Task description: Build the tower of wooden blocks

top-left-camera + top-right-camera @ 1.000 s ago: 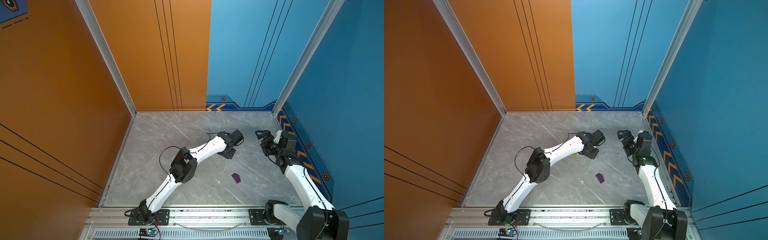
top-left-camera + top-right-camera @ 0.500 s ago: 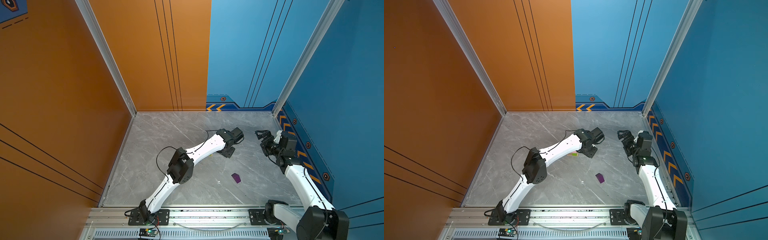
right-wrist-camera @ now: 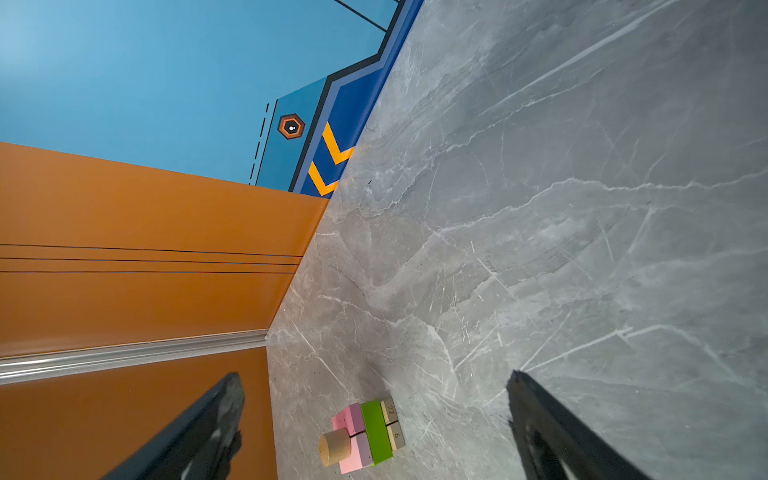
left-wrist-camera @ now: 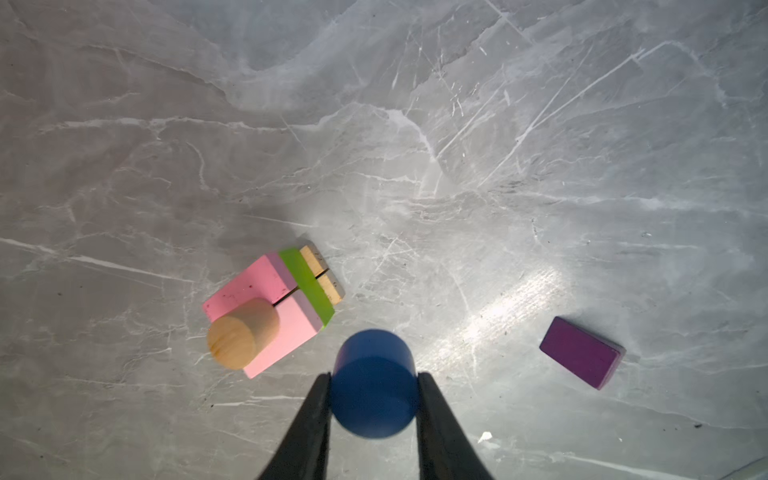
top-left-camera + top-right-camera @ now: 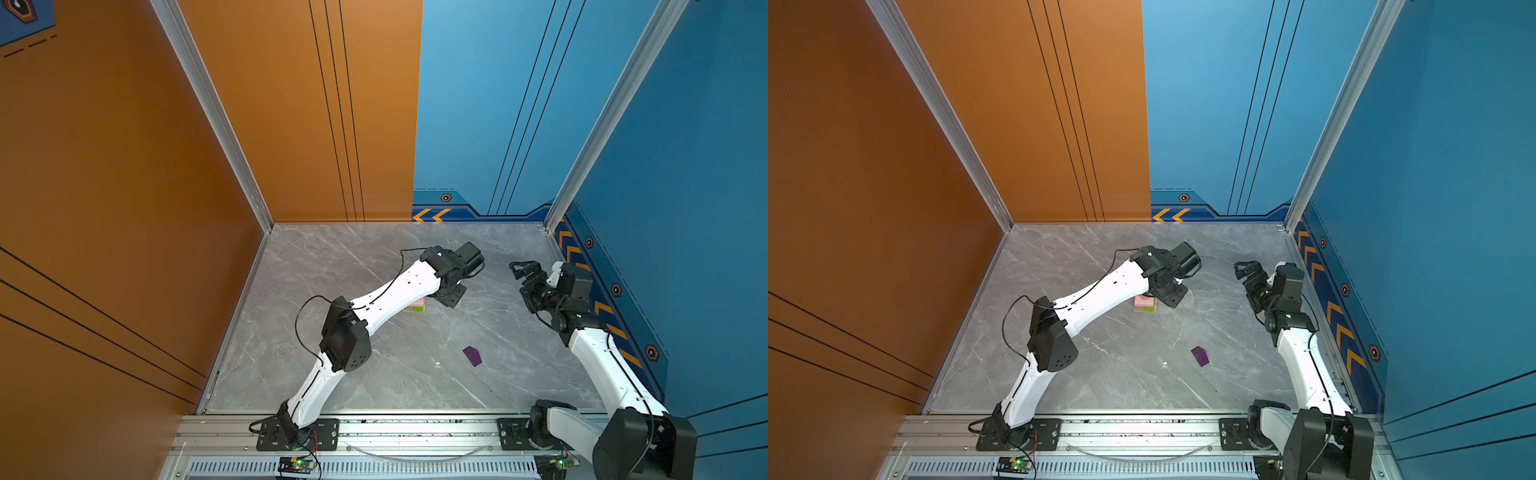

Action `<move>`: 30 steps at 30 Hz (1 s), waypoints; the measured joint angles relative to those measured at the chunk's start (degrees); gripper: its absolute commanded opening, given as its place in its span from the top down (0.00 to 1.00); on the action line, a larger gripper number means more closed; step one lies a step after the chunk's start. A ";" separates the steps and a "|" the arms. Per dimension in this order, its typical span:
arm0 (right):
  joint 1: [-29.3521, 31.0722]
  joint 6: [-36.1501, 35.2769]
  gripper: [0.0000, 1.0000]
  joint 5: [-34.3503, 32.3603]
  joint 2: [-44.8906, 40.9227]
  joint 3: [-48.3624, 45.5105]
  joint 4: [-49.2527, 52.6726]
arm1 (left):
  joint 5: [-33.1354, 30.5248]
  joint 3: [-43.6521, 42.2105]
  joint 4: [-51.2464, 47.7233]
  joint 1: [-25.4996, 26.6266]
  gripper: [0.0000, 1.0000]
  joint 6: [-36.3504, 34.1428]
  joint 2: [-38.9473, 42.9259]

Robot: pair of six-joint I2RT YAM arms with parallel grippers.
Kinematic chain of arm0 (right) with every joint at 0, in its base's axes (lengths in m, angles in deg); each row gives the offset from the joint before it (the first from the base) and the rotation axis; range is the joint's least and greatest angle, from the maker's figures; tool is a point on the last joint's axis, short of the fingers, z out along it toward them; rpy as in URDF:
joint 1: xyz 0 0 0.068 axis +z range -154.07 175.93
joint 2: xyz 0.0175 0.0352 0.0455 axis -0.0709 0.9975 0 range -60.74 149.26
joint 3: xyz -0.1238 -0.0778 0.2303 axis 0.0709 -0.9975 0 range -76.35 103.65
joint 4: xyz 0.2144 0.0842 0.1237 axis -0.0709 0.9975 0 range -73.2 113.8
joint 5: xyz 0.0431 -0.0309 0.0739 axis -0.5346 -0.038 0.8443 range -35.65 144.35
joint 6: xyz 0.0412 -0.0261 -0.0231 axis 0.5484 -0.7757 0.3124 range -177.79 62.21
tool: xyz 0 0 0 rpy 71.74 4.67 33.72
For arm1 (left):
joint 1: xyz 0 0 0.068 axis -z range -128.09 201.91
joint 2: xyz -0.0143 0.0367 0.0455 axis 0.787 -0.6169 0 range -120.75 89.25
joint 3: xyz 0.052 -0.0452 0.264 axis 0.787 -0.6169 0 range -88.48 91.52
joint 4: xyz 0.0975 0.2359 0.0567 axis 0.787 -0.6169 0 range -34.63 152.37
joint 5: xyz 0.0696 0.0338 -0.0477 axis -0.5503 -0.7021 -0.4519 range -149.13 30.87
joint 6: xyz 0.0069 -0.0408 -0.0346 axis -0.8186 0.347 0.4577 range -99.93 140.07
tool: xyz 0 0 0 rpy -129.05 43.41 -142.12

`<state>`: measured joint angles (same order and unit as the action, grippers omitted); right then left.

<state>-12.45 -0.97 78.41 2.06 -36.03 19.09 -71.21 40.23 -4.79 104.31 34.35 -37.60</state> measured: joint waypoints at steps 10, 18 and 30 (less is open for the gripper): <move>-0.31 0.00 0.00 0.22 0.00 0.00 0.00 | -0.63 -5.03 -0.39 -4.31 0.67 -0.17 4.02; -0.31 0.00 0.00 0.24 0.00 0.00 0.02 | -0.31 -6.88 -0.42 -6.03 0.67 -0.13 4.02; -0.70 0.00 0.00 0.44 0.02 0.00 0.02 | 1.81 -7.76 0.09 -7.80 0.68 0.31 4.02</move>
<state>-13.15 -0.97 78.84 2.08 -36.03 19.11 -69.39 32.47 -4.70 96.51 34.66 -33.58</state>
